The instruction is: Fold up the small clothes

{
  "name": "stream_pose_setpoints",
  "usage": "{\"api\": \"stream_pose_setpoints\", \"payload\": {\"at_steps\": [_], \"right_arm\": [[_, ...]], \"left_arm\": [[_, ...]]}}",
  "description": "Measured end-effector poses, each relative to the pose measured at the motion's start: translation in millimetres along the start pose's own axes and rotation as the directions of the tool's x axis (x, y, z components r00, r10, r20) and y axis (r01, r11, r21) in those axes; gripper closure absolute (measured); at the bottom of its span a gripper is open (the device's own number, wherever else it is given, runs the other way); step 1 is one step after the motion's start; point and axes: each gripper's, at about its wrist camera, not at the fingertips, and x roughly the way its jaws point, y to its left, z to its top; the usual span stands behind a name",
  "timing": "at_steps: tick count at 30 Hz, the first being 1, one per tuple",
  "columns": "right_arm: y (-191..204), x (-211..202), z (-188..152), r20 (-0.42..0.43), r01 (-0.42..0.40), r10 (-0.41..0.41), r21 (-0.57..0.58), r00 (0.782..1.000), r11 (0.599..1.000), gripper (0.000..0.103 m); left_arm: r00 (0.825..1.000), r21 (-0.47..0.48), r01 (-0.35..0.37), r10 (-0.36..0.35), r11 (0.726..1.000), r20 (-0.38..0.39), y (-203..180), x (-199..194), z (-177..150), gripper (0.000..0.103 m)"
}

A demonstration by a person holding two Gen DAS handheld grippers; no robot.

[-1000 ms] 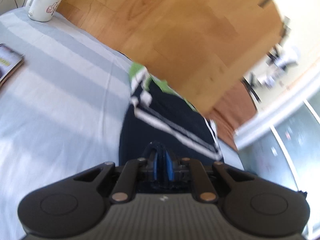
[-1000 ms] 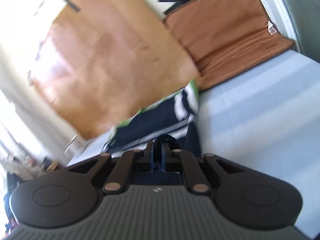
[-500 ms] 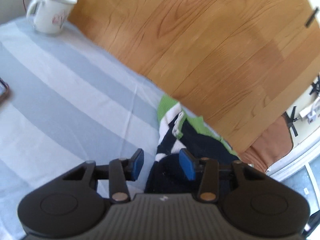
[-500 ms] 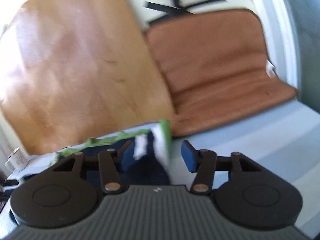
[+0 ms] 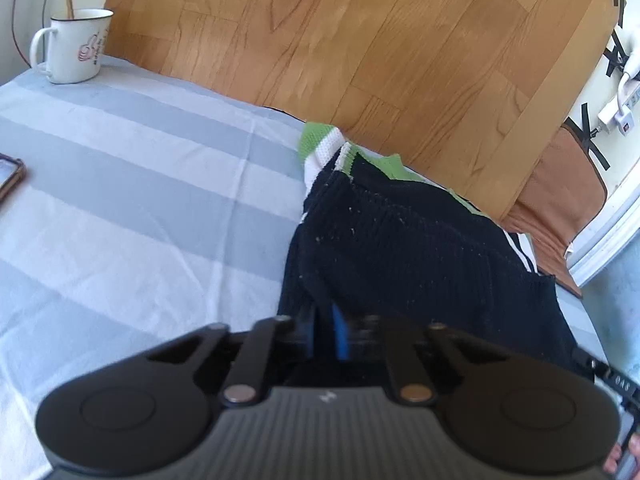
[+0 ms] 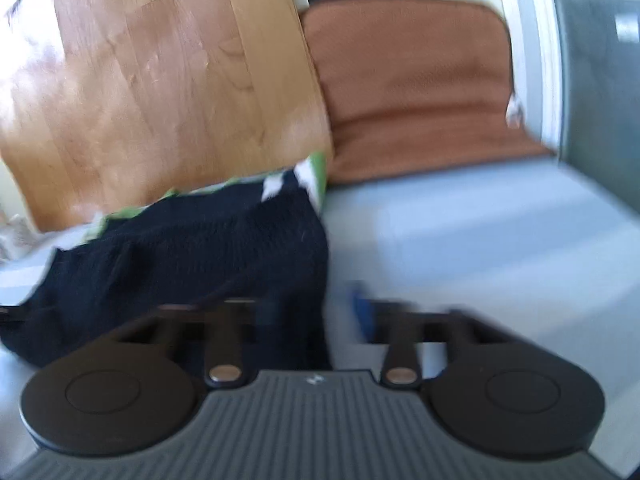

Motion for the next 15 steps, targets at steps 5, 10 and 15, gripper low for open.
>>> {"api": "stream_pose_setpoints", "payload": {"at_steps": [5,10,15], "right_arm": [[-1.1,-41.1,-7.0,0.063,0.003,-0.005,0.027,0.998,1.000,0.095],[7.4,-22.9,-24.5,-0.043,0.067,-0.067,-0.008,0.997,0.998,0.091],[19.8,-41.2,-7.2,0.098,0.144,-0.136,-0.073,0.986,0.987,0.056]], "left_arm": [[1.000,-0.014,0.025,-0.025,1.000,0.010,2.9,-29.7,-9.8,0.095],[0.999,-0.007,-0.016,0.016,1.000,-0.041,6.3,-16.6,-20.5,0.092],[0.993,0.020,-0.051,0.048,0.999,0.107,-2.3,-44.8,-13.5,0.079]]}}
